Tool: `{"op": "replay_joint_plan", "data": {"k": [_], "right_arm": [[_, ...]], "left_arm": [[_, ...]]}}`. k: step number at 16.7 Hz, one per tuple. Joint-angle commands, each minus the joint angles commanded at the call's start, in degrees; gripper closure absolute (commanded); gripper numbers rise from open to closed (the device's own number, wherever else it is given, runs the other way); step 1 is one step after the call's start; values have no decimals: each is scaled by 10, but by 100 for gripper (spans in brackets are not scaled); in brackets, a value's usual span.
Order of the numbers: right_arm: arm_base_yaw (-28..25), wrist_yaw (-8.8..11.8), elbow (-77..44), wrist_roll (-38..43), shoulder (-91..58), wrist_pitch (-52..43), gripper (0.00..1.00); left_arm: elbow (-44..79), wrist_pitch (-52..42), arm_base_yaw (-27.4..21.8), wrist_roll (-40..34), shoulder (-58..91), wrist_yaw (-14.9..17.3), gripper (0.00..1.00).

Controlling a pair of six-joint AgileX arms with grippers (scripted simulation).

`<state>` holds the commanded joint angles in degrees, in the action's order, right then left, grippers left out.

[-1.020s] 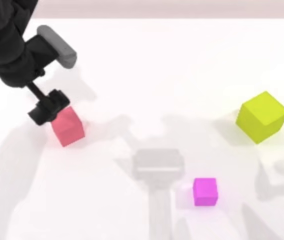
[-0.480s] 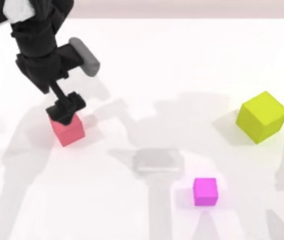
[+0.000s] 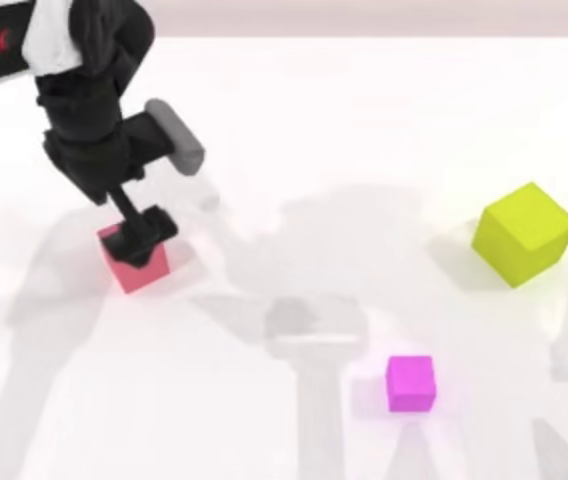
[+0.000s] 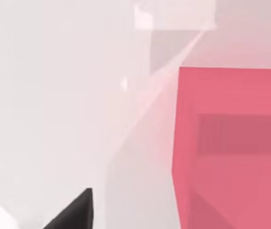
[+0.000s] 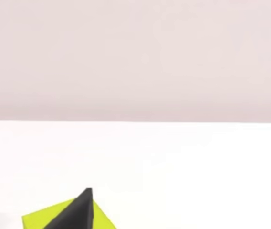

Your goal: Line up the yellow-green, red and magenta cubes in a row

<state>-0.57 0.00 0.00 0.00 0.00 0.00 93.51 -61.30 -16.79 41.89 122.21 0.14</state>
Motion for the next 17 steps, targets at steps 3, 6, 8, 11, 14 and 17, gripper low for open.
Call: {"op": "replay_joint_plan", "data": {"k": [3, 6, 8, 11, 14, 17], "right_arm": [[0, 0, 0, 0, 0, 0, 0], [0, 0, 0, 0, 0, 0, 0], [0, 0, 0, 0, 0, 0, 0], [0, 0, 0, 0, 0, 0, 0], [0, 0, 0, 0, 0, 0, 0], [0, 0, 0, 0, 0, 0, 0]], "left_arm": [[-46, 75, 0, 0, 25, 0, 0], [-71, 111, 0, 1, 40, 0, 0], [-72, 112, 0, 1, 40, 0, 0], [-72, 112, 0, 1, 40, 0, 8], [-72, 112, 0, 1, 40, 0, 30], [-72, 112, 0, 1, 40, 0, 53]]}}
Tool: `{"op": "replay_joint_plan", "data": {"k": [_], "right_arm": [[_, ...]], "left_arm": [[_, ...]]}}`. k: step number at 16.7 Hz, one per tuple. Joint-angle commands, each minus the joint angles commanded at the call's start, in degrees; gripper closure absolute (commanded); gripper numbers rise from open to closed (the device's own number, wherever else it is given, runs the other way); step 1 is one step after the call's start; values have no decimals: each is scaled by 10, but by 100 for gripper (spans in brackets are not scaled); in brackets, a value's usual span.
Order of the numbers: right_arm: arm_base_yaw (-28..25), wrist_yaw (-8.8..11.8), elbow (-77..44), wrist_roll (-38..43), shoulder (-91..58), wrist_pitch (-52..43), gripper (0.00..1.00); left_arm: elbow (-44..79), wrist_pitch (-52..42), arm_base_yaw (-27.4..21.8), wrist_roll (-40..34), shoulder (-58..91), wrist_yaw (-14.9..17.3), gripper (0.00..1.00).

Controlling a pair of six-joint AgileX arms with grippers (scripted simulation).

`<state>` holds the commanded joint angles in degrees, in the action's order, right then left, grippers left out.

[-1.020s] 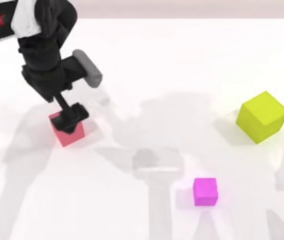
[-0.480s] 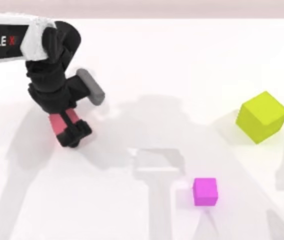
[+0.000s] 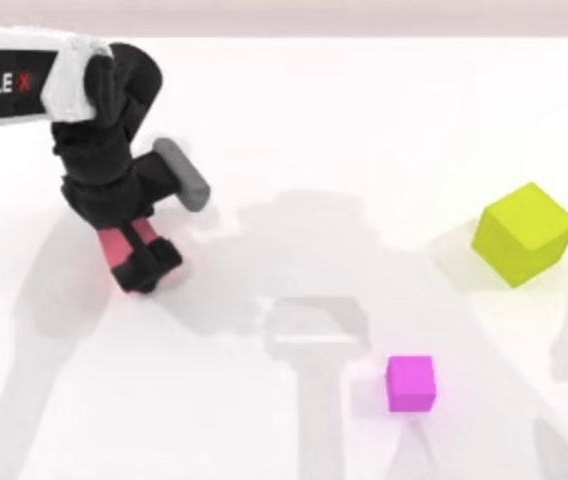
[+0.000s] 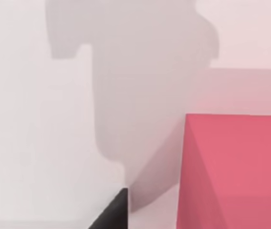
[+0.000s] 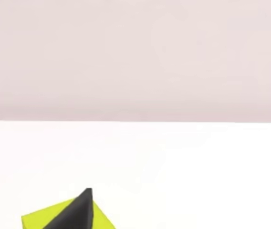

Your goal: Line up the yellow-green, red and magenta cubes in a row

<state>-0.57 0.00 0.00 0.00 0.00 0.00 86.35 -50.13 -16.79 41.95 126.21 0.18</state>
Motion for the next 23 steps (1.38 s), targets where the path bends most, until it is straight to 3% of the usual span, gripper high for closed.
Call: {"op": "replay_joint_plan", "data": {"k": [6, 17, 23], "right_arm": [[0, 0, 0, 0, 0, 0, 0], [0, 0, 0, 0, 0, 0, 0], [0, 0, 0, 0, 0, 0, 0]], "left_arm": [[0, 0, 0, 0, 0, 0, 98], [11, -20, 0, -4, -18, 7, 100], [84, -137, 9, -6, -55, 6, 100]]}}
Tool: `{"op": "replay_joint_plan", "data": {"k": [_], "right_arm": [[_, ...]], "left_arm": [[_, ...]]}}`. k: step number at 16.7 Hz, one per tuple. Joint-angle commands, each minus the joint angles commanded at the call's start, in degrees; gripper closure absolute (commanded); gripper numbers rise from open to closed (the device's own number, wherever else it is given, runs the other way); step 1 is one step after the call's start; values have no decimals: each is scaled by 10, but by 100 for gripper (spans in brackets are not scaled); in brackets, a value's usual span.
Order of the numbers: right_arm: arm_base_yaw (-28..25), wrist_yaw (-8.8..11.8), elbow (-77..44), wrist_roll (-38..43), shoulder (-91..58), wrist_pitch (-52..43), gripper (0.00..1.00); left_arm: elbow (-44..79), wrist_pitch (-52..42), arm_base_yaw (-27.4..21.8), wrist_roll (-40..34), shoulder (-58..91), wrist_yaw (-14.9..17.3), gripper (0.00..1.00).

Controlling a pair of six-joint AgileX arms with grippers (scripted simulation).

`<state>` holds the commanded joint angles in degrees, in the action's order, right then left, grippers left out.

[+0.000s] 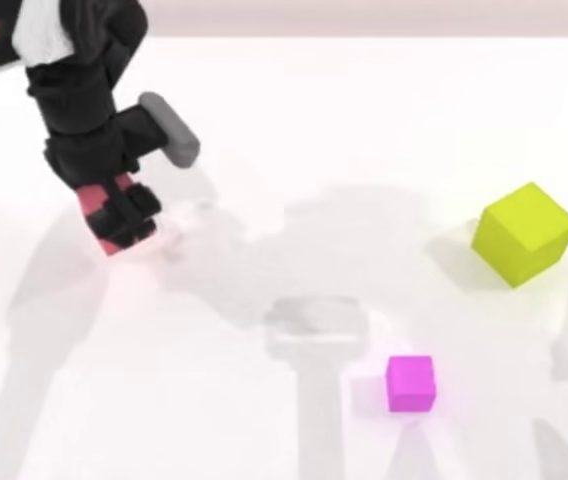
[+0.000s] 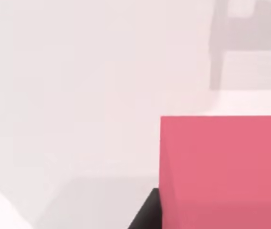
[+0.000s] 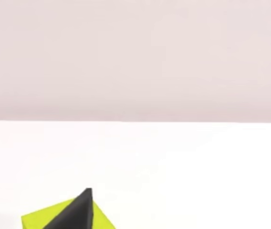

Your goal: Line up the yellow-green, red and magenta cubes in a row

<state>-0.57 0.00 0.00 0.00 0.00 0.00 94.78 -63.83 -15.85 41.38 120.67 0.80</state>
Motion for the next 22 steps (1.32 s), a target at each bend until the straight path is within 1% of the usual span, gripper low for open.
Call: {"op": "replay_joint_plan", "data": {"k": [6, 8, 11, 16, 18, 20, 22], "right_arm": [[0, 0, 0, 0, 0, 0, 0], [0, 0, 0, 0, 0, 0, 0], [0, 0, 0, 0, 0, 0, 0], [0, 0, 0, 0, 0, 0, 0], [0, 0, 0, 0, 0, 0, 0], [0, 0, 0, 0, 0, 0, 0], [0, 0, 0, 0, 0, 0, 0]], "left_arm": [[8, -10, -3, 1, -5, 0, 100], [8, -12, -24, 1, -7, 0, 100], [6, -18, -92, 0, -14, 0, 100], [-7, -31, -252, -6, -34, 0, 100], [-11, -33, -305, -9, -43, 0, 100], [-14, -34, -337, -10, -51, 0, 100], [-14, -34, -344, -11, -53, -1, 100]]}}
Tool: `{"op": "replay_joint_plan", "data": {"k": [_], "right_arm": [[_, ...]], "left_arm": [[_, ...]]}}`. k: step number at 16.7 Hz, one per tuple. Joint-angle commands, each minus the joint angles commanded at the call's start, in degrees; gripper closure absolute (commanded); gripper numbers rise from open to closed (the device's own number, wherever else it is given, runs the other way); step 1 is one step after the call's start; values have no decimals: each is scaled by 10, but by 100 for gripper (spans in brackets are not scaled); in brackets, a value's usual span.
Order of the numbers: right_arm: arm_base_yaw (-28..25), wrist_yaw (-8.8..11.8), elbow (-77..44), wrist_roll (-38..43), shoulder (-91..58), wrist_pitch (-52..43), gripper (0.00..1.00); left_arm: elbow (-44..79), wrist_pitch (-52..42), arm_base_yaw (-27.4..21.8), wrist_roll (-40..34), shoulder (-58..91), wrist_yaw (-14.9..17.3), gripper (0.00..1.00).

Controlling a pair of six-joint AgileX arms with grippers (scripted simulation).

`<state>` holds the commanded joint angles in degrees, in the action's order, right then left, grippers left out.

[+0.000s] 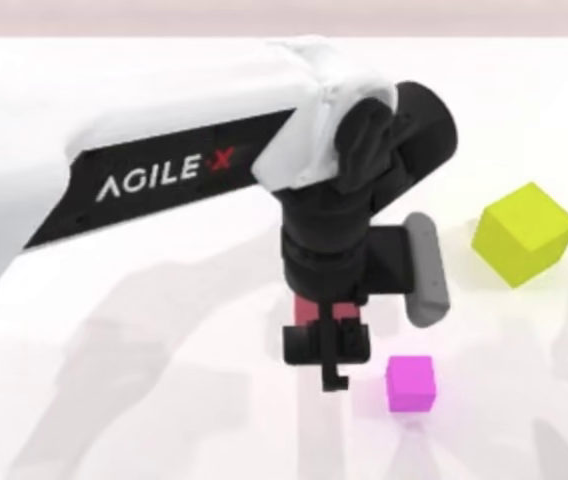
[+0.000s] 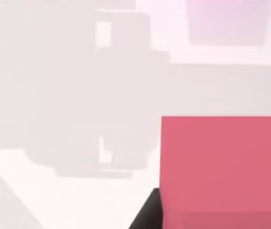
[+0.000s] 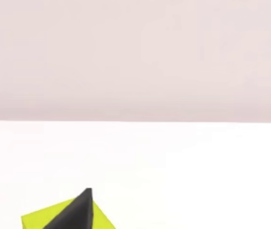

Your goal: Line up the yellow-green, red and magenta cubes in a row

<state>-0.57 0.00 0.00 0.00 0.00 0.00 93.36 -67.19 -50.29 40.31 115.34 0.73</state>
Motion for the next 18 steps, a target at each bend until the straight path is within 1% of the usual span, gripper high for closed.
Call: {"op": "replay_joint_plan", "data": {"k": [5, 11, 16, 18], "right_arm": [[0, 0, 0, 0, 0, 0, 0], [0, 0, 0, 0, 0, 0, 0], [0, 0, 0, 0, 0, 0, 0], [0, 0, 0, 0, 0, 0, 0]], "left_arm": [[-6, 10, 1, 1, 5, 0, 100], [-83, 127, -1, -1, 41, 1, 100], [-94, 141, -2, -1, 47, 0, 100], [-94, 141, -2, -1, 47, 0, 85]]}}
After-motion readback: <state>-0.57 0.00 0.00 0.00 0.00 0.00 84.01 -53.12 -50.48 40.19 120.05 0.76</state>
